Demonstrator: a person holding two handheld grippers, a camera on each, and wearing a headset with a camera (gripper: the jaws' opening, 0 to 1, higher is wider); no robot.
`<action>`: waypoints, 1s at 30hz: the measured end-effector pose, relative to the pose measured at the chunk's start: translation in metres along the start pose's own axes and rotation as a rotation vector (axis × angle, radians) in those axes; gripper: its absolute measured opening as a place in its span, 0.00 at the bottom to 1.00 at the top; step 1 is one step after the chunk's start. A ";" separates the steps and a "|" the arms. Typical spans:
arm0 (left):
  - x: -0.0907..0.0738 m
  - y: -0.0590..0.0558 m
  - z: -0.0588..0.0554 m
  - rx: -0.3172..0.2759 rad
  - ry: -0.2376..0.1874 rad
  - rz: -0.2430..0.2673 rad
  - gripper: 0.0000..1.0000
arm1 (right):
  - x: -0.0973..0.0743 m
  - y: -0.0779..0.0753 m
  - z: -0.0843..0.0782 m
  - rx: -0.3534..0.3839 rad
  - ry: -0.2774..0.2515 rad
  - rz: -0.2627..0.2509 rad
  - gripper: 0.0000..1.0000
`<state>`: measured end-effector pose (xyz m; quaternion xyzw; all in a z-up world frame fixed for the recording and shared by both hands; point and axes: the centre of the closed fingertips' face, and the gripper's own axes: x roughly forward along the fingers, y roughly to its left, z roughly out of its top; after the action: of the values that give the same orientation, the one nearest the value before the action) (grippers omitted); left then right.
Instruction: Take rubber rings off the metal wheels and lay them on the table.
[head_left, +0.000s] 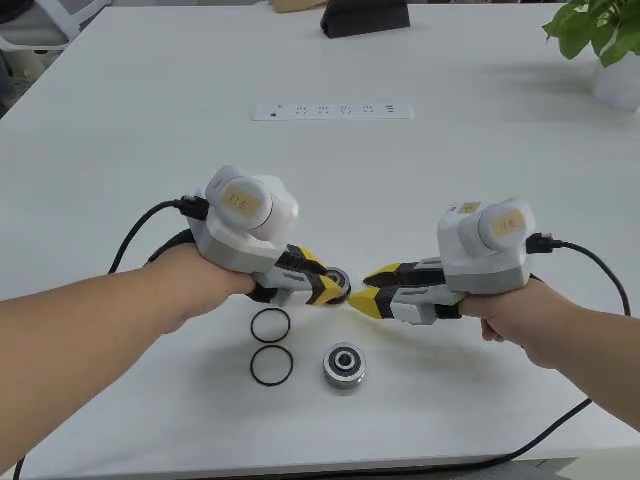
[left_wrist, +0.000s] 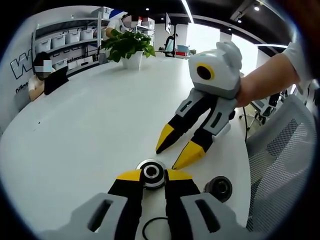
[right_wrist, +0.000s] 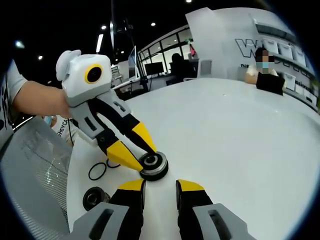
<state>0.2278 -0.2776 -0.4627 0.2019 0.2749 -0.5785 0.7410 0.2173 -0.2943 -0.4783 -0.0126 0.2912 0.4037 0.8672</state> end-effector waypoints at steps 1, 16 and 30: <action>0.000 0.001 0.000 0.008 0.001 0.005 0.09 | 0.000 0.000 0.000 0.000 0.000 -0.001 0.22; 0.000 0.001 0.001 0.047 0.001 0.027 0.07 | 0.003 0.006 0.003 -0.014 -0.008 0.007 0.22; 0.000 0.002 0.001 0.039 0.004 0.042 0.07 | 0.013 0.010 0.007 -0.066 0.000 0.010 0.21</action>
<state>0.2303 -0.2777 -0.4621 0.2231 0.2608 -0.5675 0.7484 0.2200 -0.2768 -0.4771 -0.0398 0.2776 0.4173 0.8644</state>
